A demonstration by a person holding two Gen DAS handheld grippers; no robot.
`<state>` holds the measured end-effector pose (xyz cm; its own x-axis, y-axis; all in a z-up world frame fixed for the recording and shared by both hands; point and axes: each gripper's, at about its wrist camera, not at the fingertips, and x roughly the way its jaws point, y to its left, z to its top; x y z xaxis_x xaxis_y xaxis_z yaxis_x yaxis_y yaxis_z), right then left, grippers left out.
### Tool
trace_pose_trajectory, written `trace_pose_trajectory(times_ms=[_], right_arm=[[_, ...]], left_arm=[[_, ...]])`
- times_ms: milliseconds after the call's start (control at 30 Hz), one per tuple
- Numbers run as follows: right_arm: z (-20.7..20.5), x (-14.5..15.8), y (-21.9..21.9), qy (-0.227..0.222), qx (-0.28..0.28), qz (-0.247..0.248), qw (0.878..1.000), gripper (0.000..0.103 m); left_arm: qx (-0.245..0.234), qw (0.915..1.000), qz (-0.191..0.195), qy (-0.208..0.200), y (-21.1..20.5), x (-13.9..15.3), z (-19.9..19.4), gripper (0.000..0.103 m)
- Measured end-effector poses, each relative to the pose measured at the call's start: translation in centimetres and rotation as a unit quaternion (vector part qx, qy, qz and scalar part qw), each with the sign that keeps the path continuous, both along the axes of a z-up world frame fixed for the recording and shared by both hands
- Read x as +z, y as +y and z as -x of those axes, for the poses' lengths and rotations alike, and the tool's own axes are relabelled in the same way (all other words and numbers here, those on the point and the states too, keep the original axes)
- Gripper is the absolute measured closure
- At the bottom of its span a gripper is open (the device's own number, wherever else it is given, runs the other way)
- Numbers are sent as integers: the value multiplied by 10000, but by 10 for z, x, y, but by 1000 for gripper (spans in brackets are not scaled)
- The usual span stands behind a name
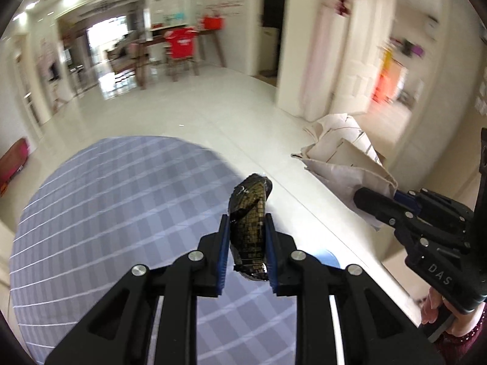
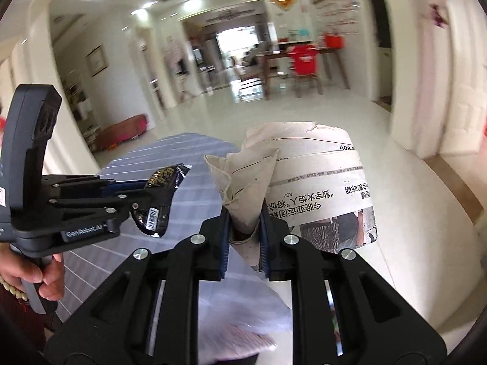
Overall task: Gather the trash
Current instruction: 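Carry the black wrapper and newspaper bag over the bucket and open both tools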
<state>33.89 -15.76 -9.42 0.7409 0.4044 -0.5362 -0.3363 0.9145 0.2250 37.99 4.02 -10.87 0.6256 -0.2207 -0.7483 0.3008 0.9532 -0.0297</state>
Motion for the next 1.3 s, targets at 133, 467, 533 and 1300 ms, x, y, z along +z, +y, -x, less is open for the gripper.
trace_pose_trajectory(times_ms=[133, 467, 533, 1300], right_arm=[[20, -30, -72, 237, -561, -303, 9977, 86], [61, -108, -189, 757, -1643, -905, 9793, 86], [66, -117, -201, 827, -1763, -999, 9757, 86], [38, -163, -184, 1267, -1590, -1129, 9726, 85]], left_arm=[[-480, 9985, -40, 270, -67, -25, 3, 82], [-1161, 9878, -214, 1019, -188, -107, -8, 82], [-1189, 9861, -182, 1146, -201, -118, -11, 77], [-317, 9939, -496, 935, -184, -125, -19, 24]])
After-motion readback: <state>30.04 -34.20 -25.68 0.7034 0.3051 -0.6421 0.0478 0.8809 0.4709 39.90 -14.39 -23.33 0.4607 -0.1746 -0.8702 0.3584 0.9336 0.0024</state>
